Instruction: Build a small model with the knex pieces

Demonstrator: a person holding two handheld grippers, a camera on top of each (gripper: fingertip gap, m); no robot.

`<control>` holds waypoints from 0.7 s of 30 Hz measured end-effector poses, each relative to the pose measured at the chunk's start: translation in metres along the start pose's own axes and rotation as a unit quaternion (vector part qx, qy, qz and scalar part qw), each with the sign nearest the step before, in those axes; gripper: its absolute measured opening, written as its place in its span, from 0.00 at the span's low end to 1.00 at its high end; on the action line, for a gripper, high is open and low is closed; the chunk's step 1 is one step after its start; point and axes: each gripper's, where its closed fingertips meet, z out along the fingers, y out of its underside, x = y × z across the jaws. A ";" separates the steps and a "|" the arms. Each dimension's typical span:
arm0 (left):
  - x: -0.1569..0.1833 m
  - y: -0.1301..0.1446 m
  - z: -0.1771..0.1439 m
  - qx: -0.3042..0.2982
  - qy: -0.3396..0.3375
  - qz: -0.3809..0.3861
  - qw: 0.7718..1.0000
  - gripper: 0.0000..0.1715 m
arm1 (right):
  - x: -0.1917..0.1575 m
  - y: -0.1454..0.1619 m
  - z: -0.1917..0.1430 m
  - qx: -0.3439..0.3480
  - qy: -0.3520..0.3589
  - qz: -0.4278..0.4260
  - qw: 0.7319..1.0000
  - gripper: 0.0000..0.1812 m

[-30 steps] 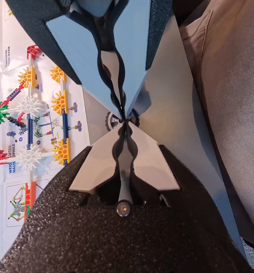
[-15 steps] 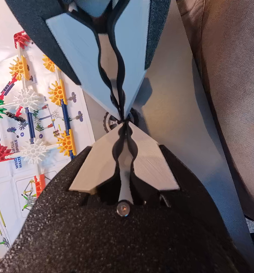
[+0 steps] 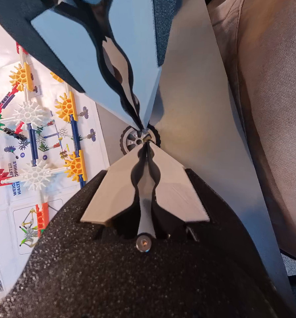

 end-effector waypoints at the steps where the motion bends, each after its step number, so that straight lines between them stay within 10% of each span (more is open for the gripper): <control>1: 0.000 0.000 0.000 0.012 0.007 -0.011 1.000 0.00 | -0.001 0.000 0.001 -0.005 -0.016 0.006 1.000 0.00; 11: 0.007 -0.003 0.000 0.061 0.034 -0.006 0.998 0.00 | -0.010 -0.008 0.007 -0.063 -0.117 -0.003 0.991 0.00; 18: 0.007 -0.002 -0.001 0.077 0.009 0.011 0.997 0.00 | 0.000 -0.010 -0.008 0.056 0.006 -0.023 0.998 0.02; 21: 0.008 -0.002 -0.003 0.083 0.020 0.010 0.996 0.00 | 0.000 -0.002 -0.017 0.080 0.041 -0.014 0.996 0.17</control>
